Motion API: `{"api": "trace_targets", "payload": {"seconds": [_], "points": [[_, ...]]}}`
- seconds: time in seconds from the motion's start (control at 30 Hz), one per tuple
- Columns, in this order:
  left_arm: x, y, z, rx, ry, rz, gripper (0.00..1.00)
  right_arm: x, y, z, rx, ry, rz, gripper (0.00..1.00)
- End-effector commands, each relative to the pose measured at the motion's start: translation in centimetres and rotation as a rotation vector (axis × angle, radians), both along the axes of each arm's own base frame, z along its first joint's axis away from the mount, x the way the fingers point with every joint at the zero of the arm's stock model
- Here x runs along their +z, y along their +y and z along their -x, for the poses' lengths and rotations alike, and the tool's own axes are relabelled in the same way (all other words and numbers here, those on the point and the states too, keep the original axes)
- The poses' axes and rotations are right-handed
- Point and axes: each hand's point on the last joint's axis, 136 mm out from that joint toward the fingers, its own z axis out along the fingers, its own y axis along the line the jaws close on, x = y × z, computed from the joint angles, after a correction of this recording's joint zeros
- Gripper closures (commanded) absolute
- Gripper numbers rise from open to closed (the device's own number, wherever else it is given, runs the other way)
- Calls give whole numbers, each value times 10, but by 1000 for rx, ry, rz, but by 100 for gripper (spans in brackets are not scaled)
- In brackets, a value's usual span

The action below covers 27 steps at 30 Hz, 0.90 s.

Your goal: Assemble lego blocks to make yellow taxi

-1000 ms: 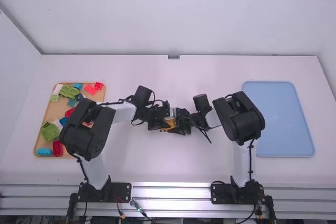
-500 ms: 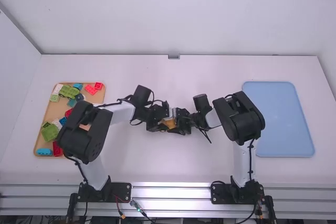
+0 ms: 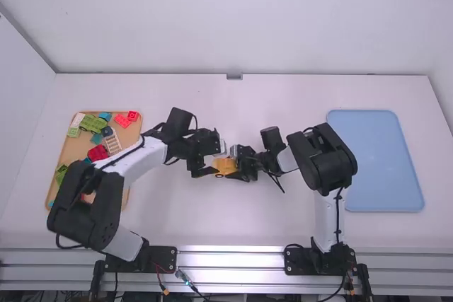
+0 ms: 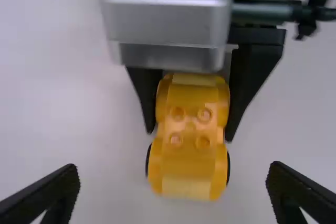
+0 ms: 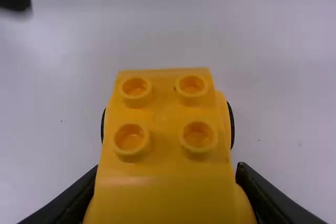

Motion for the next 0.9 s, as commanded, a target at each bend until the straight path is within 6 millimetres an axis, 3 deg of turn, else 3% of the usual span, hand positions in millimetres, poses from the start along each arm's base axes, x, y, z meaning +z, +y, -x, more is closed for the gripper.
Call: {"api": "trace_targets", "payload": {"seconds": [0.0, 0.17, 0.37, 0.47, 0.5, 0.57, 0.6, 0.63, 0.67, 0.7, 0.77, 0.8, 0.87], "points": [[21, 21, -5, 27, -75, -6, 1, -10, -6, -7, -54, 29, 50, 58], [32, 51, -13, 119, -100, 73, 1, 3, -28, -34, -184, 58, 144, 59], [21, 86, -39, 346, -94, 227, 1, 55, -80, -74, -411, 21, 282, 66], [9, 110, -60, 523, -123, 291, 1, 96, -137, -96, -630, -8, 364, 69], [9, 112, -61, 538, -125, 297, 1, 99, -144, -98, -653, -8, 371, 69], [4, 122, -68, 628, -163, 323, 1, 120, -189, -101, -796, -21, 402, 72], [4, 123, -69, 640, -172, 325, 1, 123, -198, -101, -823, -21, 405, 72], [3, 126, -72, 665, -200, 331, 1, 129, -221, -100, -895, -12, 409, 73], [3, 129, -73, 683, -220, 335, 1, 133, -240, -99, -958, -2, 407, 74], [3, 130, -74, 690, -229, 338, 1, 133, -246, -99, -979, 3, 405, 74], [6, 136, -77, 744, -261, 362, 1, 132, -294, -94, -1141, 49, 375, 75], [7, 137, -77, 752, -263, 366, 1, 131, -300, -93, -1164, 55, 369, 74], [10, 143, -81, 821, -255, 396, 1, 117, -344, -83, -1325, 126, 336, 70]]}}
